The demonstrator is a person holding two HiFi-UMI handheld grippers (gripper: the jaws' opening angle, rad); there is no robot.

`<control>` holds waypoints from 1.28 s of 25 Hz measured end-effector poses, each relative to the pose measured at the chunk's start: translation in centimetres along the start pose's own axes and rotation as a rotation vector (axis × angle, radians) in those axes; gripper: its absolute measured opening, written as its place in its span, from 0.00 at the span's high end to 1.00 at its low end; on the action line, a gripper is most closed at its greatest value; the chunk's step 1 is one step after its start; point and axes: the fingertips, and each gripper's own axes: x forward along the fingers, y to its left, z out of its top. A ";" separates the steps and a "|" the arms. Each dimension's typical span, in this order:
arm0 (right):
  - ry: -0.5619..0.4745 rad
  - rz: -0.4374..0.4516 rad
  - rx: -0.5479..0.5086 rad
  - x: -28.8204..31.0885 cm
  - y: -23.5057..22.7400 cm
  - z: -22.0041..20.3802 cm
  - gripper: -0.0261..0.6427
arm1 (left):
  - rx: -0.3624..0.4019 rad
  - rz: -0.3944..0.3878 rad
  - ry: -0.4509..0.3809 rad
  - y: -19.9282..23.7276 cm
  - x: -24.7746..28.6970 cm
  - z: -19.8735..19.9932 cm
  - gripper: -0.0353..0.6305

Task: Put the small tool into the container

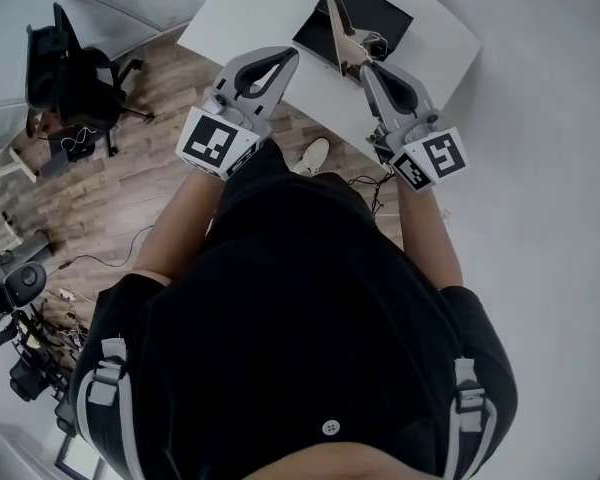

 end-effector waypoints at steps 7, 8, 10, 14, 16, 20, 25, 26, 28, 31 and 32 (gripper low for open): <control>0.020 -0.141 0.002 2.3 -2.4 -1.3 0.94 | -0.017 -0.123 0.019 3.8 2.7 -0.7 0.94; 0.023 -0.167 0.006 2.7 -2.8 -1.5 0.94 | -0.015 -0.146 0.020 4.5 3.1 -0.8 0.94; 0.029 -0.217 0.009 3.9 -3.7 -2.1 0.94 | -0.012 -0.189 0.023 6.0 3.8 -1.0 0.94; 0.048 -0.310 -0.010 6.0 -5.0 -3.5 0.94 | -0.020 -0.285 0.025 8.7 5.1 -1.7 0.94; 0.055 -0.357 -0.009 6.9 -5.5 -4.2 0.94 | -0.013 -0.337 0.024 9.7 5.7 -2.3 0.94; 0.092 -0.467 -0.011 6.6 -6.4 -4.9 0.94 | -0.030 -0.424 0.021 10.2 6.9 -2.8 0.94; 0.171 -0.538 -0.011 6.0 -7.2 -7.2 0.94 | -0.024 -0.495 0.035 10.4 7.8 -3.6 0.94; 0.192 -0.547 -0.016 5.9 -7.4 -7.9 0.94 | -0.025 -0.505 0.041 10.5 7.9 -4.1 0.94; 0.236 -0.560 -0.026 5.7 -7.9 -9.2 0.94 | -0.026 -0.525 0.049 10.6 8.3 -5.0 0.94; 0.306 -0.559 -0.036 5.4 -8.8 -11.1 0.94 | -0.033 -0.542 0.062 10.5 8.9 -6.1 0.94; 0.330 -0.555 -0.040 5.4 -9.1 -11.8 0.94 | -0.037 -0.545 0.065 10.5 9.1 -6.4 0.94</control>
